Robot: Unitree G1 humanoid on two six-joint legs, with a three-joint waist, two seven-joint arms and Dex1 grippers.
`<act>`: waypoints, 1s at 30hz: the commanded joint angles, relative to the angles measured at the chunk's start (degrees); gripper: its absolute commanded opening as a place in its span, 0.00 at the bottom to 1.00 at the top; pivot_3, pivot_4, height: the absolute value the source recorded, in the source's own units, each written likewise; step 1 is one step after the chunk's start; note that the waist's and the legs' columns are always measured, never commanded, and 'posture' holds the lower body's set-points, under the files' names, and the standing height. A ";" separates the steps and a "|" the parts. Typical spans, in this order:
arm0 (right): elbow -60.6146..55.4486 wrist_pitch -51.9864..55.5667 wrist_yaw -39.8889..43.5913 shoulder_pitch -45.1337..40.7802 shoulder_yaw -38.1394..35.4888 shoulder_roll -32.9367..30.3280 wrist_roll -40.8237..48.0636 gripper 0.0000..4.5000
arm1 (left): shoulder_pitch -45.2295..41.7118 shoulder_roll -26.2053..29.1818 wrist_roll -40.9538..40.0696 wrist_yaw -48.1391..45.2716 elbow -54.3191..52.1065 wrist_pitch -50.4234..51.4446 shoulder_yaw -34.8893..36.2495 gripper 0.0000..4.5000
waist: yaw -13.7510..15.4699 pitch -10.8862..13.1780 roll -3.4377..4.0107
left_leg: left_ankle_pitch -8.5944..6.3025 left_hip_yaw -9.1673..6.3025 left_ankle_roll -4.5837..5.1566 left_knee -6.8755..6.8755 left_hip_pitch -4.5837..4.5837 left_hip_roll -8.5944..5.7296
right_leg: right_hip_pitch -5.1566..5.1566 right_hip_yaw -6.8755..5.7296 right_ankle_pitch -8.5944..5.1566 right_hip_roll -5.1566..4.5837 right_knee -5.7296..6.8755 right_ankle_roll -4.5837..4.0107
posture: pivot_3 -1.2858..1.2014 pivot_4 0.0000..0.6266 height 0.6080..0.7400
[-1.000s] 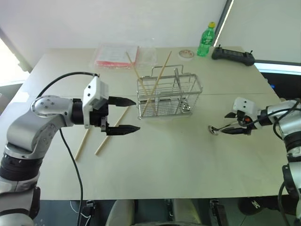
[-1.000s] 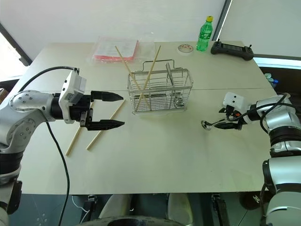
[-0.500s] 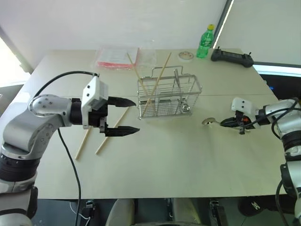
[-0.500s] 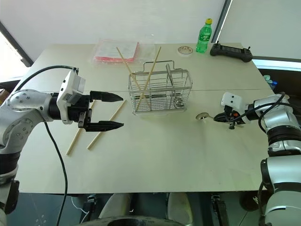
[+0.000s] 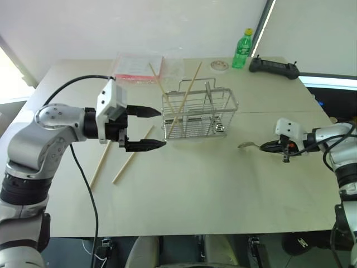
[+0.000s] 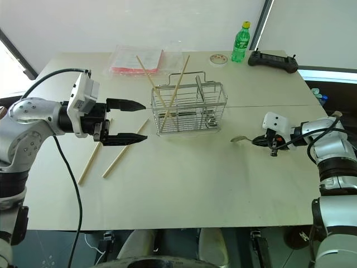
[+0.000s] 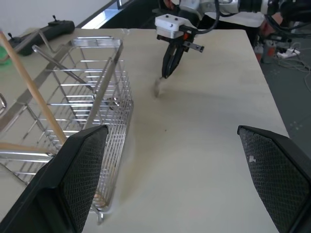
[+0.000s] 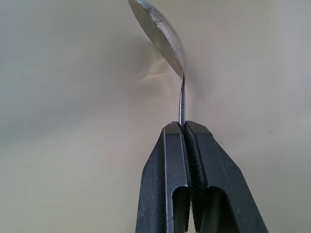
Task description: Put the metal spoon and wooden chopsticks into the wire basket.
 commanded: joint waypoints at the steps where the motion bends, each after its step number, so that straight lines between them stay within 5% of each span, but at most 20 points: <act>1: -9.48 2.92 0.92 2.85 -4.11 -1.75 5.08 0.01 | -1.29 -0.06 0.24 -0.31 0.19 -1.11 0.57 1.00 | 0.12 0.02 0.01 | 0.00 -0.01 0.00 -0.01 -0.01 0.00 | -0.01 0.00 0.00 0.00 0.00 0.00 | 0.52 0.24 0.95; 8: -44.63 21.52 1.27 16.40 -15.99 -4.56 22.88 0.01 | -2.70 -0.62 -0.16 0.82 2.00 -0.72 2.12 1.00 | 0.48 0.17 0.19 | -0.01 -0.05 0.02 -0.05 -0.13 0.01 | -0.12 -0.01 0.00 0.00 0.00 0.07 | 0.52 0.24 0.95; 13: -60.41 39.68 -7.85 15.45 -24.39 -2.46 39.94 0.01 | -3.67 -1.21 -0.03 1.59 3.38 -1.16 2.83 1.00 | 0.34 0.23 0.10 | -0.02 -0.02 0.03 -0.01 -0.12 0.04 | -0.10 0.01 -0.02 -0.04 -0.01 0.06 | 0.52 0.24 0.95; 16: -62.10 46.85 -21.19 6.98 -26.24 3.55 46.48 0.01 | -5.03 -2.01 -0.14 2.40 4.84 -1.21 3.15 1.00 | 0.29 0.28 0.01 | -0.02 -0.02 0.03 0.02 -0.08 0.08 | -0.10 0.01 -0.09 -0.03 -0.01 -0.13 | 0.52 0.24 0.95; 20: -61.12 48.24 -34.62 -0.28 -23.92 11.55 44.54 0.01 | -5.96 -2.77 0.42 2.93 5.82 -1.82 2.95 1.00 | 0.44 0.27 -0.04 | -0.01 -0.09 0.02 0.00 -0.09 0.09 | -0.13 -0.01 -0.06 0.01 0.00 -0.24 | 0.52 0.24 0.95; 30: -43.00 33.32 -45.19 -7.26 -17.20 24.38 31.37 0.01 | -7.24 -3.43 0.98 3.26 6.99 -2.58 2.86 1.00 | 0.24 0.23 -0.10 | 0.05 -0.03 -0.04 -0.03 -0.95 -0.04 | -0.98 0.02 0.27 -0.02 0.01 0.22 | 0.52 0.24 0.95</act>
